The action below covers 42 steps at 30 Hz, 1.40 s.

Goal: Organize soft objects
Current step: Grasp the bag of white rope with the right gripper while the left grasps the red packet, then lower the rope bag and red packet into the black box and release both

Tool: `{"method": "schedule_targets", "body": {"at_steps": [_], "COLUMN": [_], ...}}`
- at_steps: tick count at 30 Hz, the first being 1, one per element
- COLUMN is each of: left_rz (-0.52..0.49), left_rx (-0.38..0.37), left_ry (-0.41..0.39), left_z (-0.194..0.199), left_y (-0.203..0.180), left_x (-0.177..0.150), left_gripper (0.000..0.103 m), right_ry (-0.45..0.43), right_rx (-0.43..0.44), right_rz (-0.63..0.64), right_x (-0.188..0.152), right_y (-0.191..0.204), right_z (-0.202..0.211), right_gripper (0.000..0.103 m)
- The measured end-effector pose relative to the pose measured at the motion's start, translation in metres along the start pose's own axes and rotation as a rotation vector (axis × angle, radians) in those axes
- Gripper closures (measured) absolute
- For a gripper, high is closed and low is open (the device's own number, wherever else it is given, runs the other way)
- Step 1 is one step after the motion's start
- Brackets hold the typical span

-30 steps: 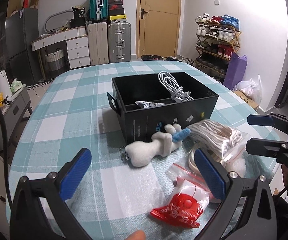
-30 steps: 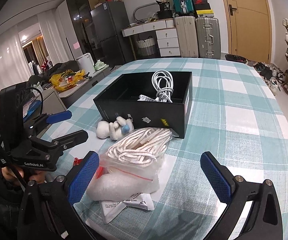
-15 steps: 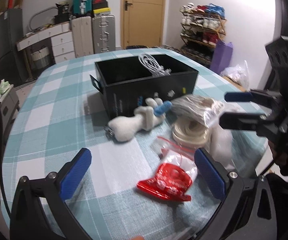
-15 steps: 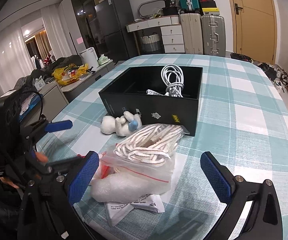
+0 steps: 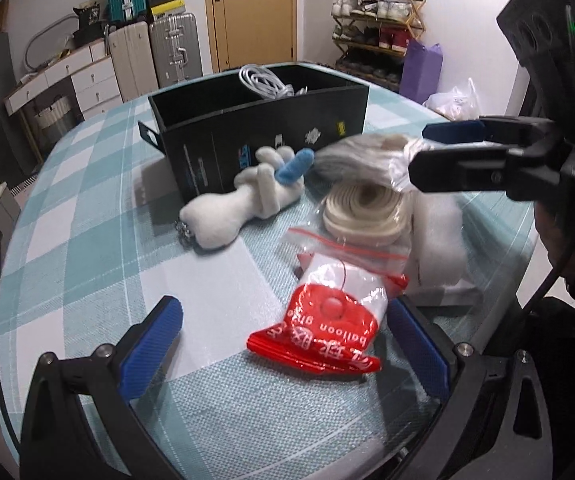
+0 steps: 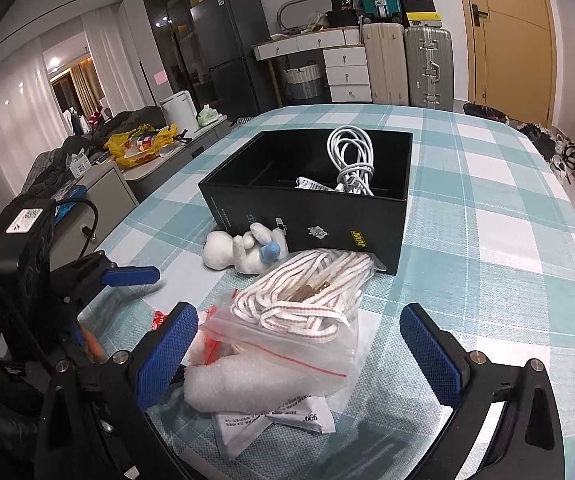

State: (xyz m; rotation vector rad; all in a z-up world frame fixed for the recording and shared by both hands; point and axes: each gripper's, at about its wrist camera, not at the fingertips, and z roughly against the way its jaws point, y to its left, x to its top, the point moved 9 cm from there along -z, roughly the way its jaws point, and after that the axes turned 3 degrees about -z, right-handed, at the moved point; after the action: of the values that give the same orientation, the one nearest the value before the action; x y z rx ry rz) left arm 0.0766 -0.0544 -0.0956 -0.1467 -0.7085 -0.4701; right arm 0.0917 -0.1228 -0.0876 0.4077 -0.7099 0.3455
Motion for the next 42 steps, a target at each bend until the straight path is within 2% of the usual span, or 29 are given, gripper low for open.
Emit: {"method": "schedule_targets", "body": {"at_steps": [4,6,8,10,11,12,17,18,21,31,36,42], "left_rz": [0.010,0.018,0.017,0.011,0.008,0.012,0.058,0.062,0.071,0.113,0.127,0.124], "left_rx": [-0.001,-0.005,-0.005,-0.012,-0.014,-0.017,-0.036,-0.035,-0.034,-0.030,-0.025,-0.030], "left_ry": [0.005,0.012,0.007,-0.001,-0.006,-0.010,-0.034,-0.039,-0.056,-0.119,-0.146,-0.147], "left_z": [-0.004,-0.005,-0.005,-0.004,-0.002,-0.002,0.004,0.005,0.010,0.023,0.030,0.030], "left_y": [0.003,0.003,0.003,0.003,0.003,0.003,0.012,0.013,0.016,0.028,0.032,0.031], "left_x": [-0.003,-0.004,-0.004,-0.002,-0.001,-0.001,0.001,0.002,0.003,0.013,0.017,0.017], "left_gripper": [0.005,0.013,0.016,0.028,0.038,0.043,0.044,0.044,0.044,0.045,0.046,0.048], "right_ry": [0.023,0.034,0.043,0.053,0.059,0.064,0.078,0.082,0.105,0.090,0.054,0.016], "right_rx": [-0.001,-0.006,-0.012,-0.013,-0.019,-0.024,-0.043,-0.047,-0.041,-0.028,-0.017,0.003], "right_rz": [-0.010,-0.016,-0.022,-0.023,-0.023,-0.026,-0.047,-0.053,-0.078,-0.112,-0.118,-0.129], "right_x": [0.001,0.002,0.004,0.005,0.005,0.006,0.009,0.009,0.007,0.003,0.002,0.003], "right_y": [0.001,0.000,-0.001,0.000,0.000,0.000,-0.003,-0.004,-0.008,-0.019,-0.022,-0.025], "right_z": [-0.009,-0.015,-0.019,-0.024,-0.027,-0.029,-0.039,-0.040,-0.045,-0.036,-0.026,-0.013], "right_gripper": [0.000,0.000,0.000,0.000,0.000,0.000,0.001,0.005,0.026,0.050,0.056,0.057]}}
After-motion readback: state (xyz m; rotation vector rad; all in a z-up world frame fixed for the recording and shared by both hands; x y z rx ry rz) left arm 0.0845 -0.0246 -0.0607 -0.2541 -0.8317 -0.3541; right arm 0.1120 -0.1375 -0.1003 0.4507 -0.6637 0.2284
